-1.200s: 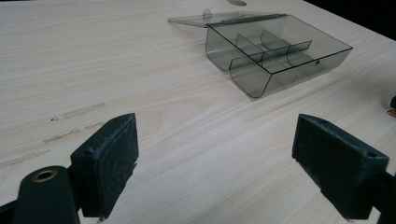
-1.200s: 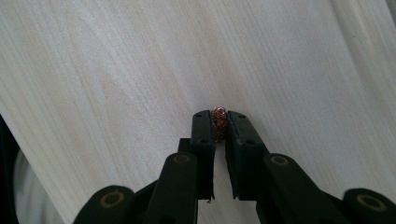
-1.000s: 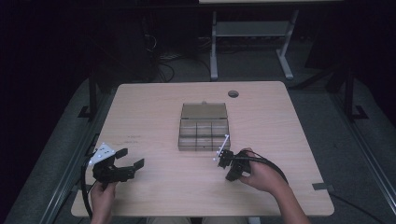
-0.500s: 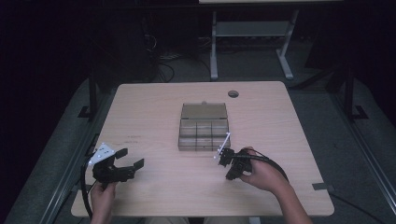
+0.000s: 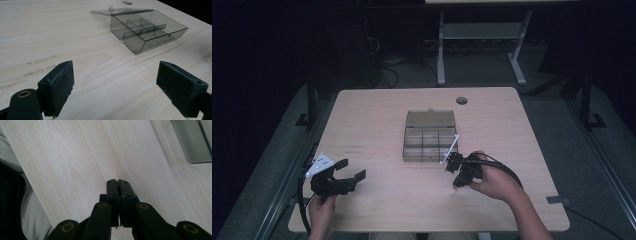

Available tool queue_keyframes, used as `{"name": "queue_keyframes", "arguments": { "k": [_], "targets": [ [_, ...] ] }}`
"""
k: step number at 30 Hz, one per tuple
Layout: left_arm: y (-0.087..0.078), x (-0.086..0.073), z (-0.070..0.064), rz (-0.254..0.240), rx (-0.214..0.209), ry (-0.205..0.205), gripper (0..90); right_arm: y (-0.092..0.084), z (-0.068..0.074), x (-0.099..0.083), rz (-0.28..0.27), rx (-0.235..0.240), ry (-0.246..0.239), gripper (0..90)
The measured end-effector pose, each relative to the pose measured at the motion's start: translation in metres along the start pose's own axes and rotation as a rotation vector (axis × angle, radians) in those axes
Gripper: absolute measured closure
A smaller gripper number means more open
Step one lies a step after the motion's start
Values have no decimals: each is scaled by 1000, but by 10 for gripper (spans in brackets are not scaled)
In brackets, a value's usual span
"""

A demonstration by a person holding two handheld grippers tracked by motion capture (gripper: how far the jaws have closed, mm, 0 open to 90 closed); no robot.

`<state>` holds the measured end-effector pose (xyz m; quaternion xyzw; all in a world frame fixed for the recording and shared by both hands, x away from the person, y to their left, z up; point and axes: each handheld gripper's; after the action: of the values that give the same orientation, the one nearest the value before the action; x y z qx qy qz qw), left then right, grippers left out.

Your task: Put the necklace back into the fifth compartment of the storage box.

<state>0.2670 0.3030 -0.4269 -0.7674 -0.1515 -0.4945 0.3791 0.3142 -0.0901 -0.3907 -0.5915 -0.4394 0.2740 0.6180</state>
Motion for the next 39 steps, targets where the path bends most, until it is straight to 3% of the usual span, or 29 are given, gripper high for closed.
{"name": "queue_keyframes", "arguments": {
  "k": [7,27,39],
  "targets": [
    [0,1,-2,4,-4,10,143,-13,-3,7,-11,-20,-7,877],
    [1,0,-2,3,-1,10,143,-31,-17,31,-24,-47,-16,876],
    [5,0,-1,17,-6,8,143,-34,-30,44,-39,-29,-1,876]
  ]
}}
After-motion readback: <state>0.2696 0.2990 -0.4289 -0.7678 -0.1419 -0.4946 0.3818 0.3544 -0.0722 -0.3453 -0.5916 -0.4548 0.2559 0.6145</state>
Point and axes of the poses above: each handheld gripper's, and its own axes: y roughly forward along the jaws, x roughly out of its top, z roughly to its left, and after that the axes turned 9 degrees about -x, right-handed
